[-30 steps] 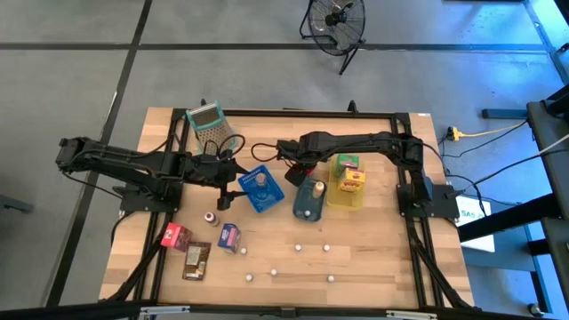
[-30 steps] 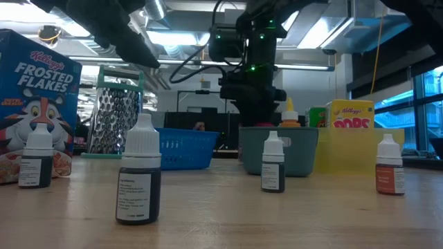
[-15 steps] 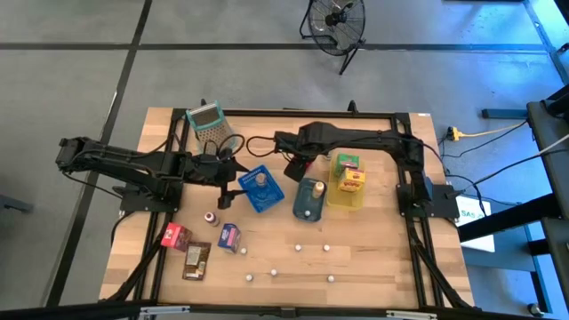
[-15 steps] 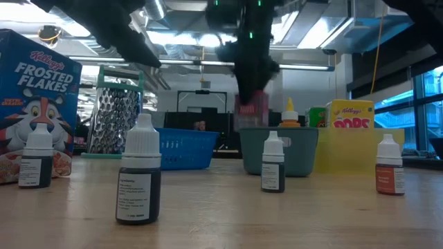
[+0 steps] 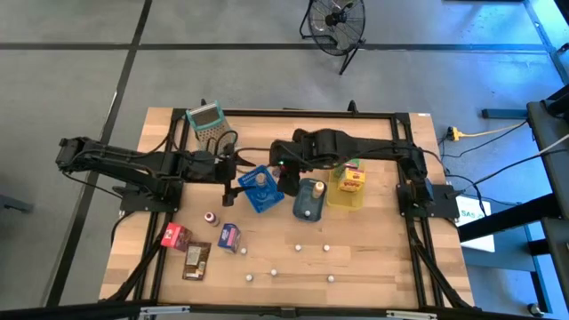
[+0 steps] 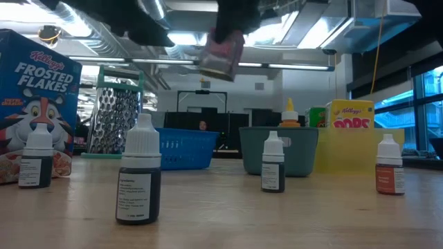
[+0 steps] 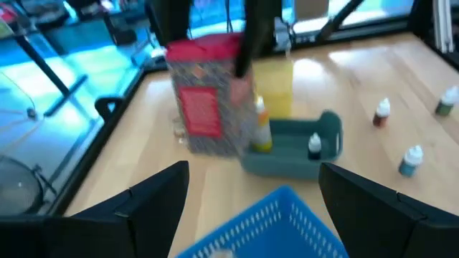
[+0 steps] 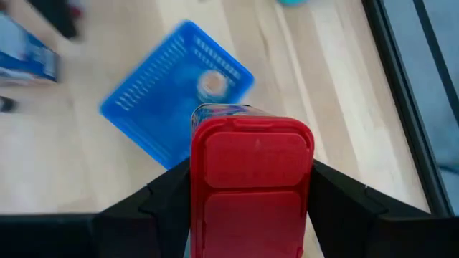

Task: Pick & Place Kitchen Items
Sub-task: Put the red seasoning can into the blue bin

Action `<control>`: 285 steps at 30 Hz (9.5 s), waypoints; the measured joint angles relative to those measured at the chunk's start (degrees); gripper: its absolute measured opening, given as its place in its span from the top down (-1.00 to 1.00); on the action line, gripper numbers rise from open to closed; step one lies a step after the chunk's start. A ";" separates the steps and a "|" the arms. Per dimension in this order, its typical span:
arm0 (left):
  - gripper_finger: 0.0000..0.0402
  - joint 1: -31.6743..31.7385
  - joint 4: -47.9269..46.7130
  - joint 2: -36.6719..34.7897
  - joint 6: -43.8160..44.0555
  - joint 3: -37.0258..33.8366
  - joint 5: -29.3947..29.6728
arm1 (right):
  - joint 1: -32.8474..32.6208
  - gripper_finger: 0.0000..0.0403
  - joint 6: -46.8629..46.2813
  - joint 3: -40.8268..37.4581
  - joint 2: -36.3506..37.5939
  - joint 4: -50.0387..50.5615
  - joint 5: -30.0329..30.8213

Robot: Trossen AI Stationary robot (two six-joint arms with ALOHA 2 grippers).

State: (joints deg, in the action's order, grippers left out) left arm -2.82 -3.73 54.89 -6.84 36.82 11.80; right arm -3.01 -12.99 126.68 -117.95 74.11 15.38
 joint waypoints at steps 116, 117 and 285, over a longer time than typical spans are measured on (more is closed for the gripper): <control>0.03 -5.46 41.13 13.40 -7.14 0.02 -4.12 | -15.59 -0.25 -3.75 0.21 2.84 2.31 16.40; 0.03 -5.77 41.26 13.40 -7.28 0.02 -3.71 | -15.91 -0.25 -3.55 0.21 2.84 2.09 16.62; -0.34 -12.84 10.15 8.83 -1.14 13.11 2.86 | -14.27 0.02 -3.09 -1.06 2.01 -0.11 5.40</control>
State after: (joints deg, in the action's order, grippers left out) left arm -15.66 6.43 63.73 -7.97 49.93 14.66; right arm -17.28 -16.08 125.62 -115.94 74.00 20.78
